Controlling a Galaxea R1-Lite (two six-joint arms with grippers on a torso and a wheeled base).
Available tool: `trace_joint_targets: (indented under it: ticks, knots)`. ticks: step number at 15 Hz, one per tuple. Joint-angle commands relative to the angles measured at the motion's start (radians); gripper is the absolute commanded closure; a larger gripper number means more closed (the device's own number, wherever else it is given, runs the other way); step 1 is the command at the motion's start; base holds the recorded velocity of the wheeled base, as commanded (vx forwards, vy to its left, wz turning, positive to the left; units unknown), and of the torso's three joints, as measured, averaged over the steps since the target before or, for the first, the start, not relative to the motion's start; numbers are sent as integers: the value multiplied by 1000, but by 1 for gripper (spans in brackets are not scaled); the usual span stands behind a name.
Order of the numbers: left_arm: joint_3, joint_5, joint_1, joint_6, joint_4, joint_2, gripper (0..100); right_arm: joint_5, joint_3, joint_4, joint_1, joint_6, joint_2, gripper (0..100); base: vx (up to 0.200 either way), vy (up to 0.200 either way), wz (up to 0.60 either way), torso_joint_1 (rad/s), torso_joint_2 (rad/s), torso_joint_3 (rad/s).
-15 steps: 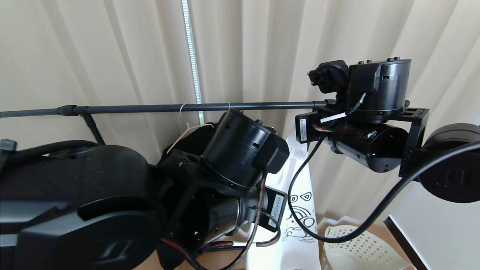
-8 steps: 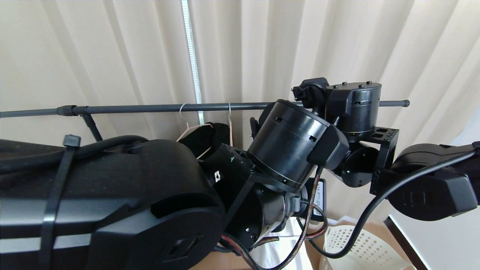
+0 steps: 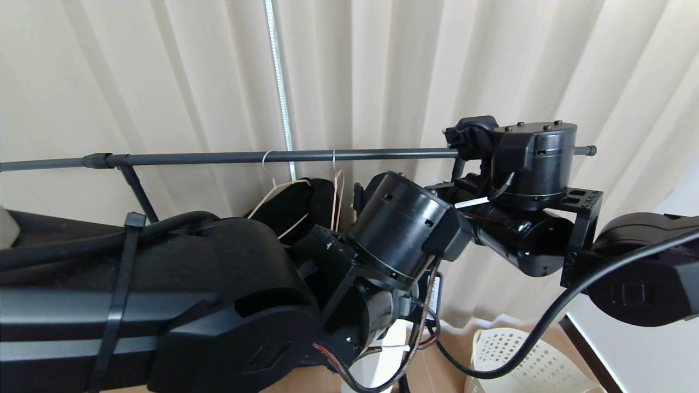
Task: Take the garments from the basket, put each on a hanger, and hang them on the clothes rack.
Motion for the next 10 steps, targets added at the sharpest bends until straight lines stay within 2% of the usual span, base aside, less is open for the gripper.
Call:
trace_joint_targets:
  ticks: [1,6,7,10]
  knots:
    - [33,5,58,20,-18,9,100,-2,17,6,-25,-11,-52,100,0,0,0,0,0,0]
    - [21,4,113,69,-95,34,100,-2,61,-1,-24,-32,-79,100,0,0,0,0,0,0]
    - [23,4,113,71,-95,34,0,-2,61,-2,-24,-32,-79,100,0,0,0,0,0,0]
    - [69,5,113,71,-96,8,0,-2,60,-4,-25,-32,-76,100,0,0,0,0,0,0]
